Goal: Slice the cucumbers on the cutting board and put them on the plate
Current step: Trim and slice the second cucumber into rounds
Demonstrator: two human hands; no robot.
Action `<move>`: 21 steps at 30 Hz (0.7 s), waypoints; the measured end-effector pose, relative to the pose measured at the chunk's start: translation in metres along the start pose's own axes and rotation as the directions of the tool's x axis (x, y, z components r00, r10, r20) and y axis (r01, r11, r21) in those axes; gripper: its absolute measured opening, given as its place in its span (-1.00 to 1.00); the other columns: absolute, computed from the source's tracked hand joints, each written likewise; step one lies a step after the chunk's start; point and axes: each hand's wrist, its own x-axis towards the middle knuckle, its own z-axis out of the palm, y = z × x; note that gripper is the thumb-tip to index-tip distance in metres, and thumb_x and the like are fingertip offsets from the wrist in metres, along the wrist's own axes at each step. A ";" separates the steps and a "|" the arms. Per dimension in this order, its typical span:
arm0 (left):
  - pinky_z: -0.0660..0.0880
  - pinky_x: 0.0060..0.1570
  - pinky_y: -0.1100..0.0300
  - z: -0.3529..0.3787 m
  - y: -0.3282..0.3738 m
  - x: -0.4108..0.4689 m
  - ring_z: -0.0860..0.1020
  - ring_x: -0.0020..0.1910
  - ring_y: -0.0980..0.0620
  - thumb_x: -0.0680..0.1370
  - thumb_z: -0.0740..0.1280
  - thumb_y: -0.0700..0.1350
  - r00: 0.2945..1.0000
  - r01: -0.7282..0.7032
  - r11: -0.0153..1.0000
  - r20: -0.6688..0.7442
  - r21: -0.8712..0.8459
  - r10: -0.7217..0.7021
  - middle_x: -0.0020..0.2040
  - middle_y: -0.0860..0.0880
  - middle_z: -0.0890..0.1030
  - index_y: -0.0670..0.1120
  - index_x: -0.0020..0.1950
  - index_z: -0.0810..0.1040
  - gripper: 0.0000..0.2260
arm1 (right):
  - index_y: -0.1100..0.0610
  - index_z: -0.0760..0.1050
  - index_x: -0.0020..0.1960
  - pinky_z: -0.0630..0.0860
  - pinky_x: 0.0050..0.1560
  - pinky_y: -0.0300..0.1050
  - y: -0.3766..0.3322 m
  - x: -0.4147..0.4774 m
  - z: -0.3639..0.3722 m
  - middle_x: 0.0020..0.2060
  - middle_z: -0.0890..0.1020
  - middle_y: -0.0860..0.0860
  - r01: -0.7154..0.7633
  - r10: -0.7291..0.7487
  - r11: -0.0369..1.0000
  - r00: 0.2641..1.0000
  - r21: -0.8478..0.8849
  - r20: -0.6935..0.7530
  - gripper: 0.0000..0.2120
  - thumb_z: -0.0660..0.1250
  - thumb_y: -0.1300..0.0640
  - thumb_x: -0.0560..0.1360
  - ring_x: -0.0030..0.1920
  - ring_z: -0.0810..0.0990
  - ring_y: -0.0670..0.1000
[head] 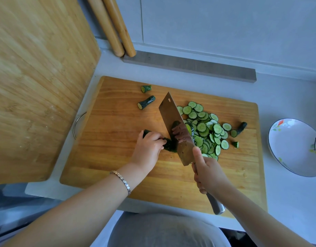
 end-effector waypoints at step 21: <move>0.47 -0.02 -0.31 -0.003 -0.003 0.000 0.61 -0.15 -0.18 0.26 0.53 -0.37 0.999 0.035 0.999 0.027 -0.003 -0.035 -0.13 -0.12 0.63 -0.20 -0.13 0.67 -0.77 | 0.15 0.24 -0.34 0.19 -0.55 -0.28 -0.005 -0.004 -0.004 -0.62 0.23 -0.04 0.038 -0.039 0.996 0.999 0.075 0.016 -0.48 0.01 -0.26 0.55 -0.63 0.17 -0.05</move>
